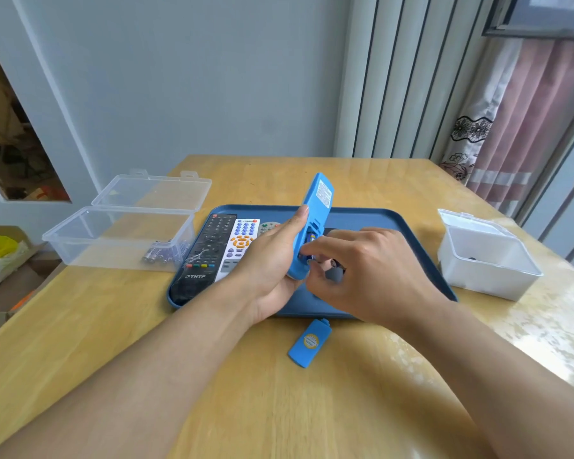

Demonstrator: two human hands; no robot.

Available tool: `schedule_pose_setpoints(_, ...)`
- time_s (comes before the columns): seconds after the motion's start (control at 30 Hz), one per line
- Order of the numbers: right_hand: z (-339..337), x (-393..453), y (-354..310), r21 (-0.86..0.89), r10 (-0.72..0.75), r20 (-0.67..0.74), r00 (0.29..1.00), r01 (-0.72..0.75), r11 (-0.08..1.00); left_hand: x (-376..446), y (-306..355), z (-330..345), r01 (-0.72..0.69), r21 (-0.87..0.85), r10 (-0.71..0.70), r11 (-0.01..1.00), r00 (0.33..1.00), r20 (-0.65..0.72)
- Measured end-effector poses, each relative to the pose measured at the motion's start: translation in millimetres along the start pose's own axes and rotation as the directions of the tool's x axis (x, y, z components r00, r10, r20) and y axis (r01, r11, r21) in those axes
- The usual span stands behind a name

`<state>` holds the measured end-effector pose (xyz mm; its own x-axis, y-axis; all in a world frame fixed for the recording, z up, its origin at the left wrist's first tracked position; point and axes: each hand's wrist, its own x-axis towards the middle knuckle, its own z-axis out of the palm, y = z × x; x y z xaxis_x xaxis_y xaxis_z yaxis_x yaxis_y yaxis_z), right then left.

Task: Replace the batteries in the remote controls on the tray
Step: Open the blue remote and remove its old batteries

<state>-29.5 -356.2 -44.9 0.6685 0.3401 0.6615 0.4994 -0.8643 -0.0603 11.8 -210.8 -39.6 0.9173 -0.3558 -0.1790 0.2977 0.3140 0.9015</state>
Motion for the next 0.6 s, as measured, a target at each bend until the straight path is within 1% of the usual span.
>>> schedule_pose_setpoints(0.07, -2.0, 0.8, 0.9, 0.029, -0.022, 0.026, 0.999, 0.021, 0.999, 0.9, 2.7, -2.2, 0.016, -0.014, -0.016, 1.000, 1.000, 0.007)
schedule_pose_setpoints(0.13, -5.3, 1.6, 4.0, 0.071, -0.035, 0.101, 0.994, 0.028, 0.997, 1.6, 5.8, -4.6, 0.041, -0.036, -0.040, 0.998, 0.999, 0.028)
schedule_pose_setpoints(0.2, -5.8, 2.5, 10.3, 0.088, -0.050, 0.160, 0.986, 0.036, 0.995, 0.1, 8.3, -5.3, 0.090, -0.030, -0.087, 0.995, 0.993, 0.079)
schedule_pose_setpoints(0.27, -3.6, 3.1, 18.7, 0.117, -0.064, 0.190, 0.980, 0.042, 0.992, -1.5, 9.6, -5.8, 0.122, -0.020, -0.119, 0.992, 0.985, 0.122)
schedule_pose_setpoints(0.37, -1.8, 4.3, 26.0, 0.154, -0.080, 0.170, 0.982, 0.054, 0.987, -1.3, 10.5, -8.9, 0.141, -0.008, -0.138, 0.990, 0.978, 0.154)
schedule_pose_setpoints(0.43, -1.8, 4.2, 24.0, 0.198, -0.070, 0.074, 0.995, 0.054, 0.979, -1.9, 10.5, -8.8, 0.140, 0.017, -0.141, 0.990, 0.978, 0.151)
schedule_pose_setpoints(0.47, -3.6, 5.2, 20.2, 0.273, -0.017, 0.005, 1.000, 0.015, 0.962, -1.5, 9.8, -8.5, 0.130, 0.027, -0.133, 0.991, 0.982, 0.133)
schedule_pose_setpoints(0.5, -4.9, 6.2, 17.6, 0.369, 0.069, -0.050, 0.996, -0.046, 0.928, -0.2, 9.0, -8.3, 0.116, 0.027, -0.118, 0.993, 0.987, 0.105)
schedule_pose_setpoints(0.53, -6.6, 7.4, 15.1, 0.454, 0.164, -0.071, 0.984, -0.114, 0.884, 0.8, 8.6, -7.8, 0.099, 0.014, -0.099, 0.995, 0.992, 0.071)
schedule_pose_setpoints(0.57, -7.6, 9.3, 12.7, 0.519, 0.258, -0.054, 0.965, -0.193, 0.833, 3.0, 8.2, -8.2, 0.076, -0.007, -0.076, 0.997, 0.996, 0.035)
schedule_pose_setpoints(0.6, -8.5, 10.7, 10.7, 0.591, 0.342, 0.012, 0.940, -0.282, 0.756, 3.9, 8.4, -8.2, 0.053, -0.032, -0.053, 0.998, 0.999, 0.001)
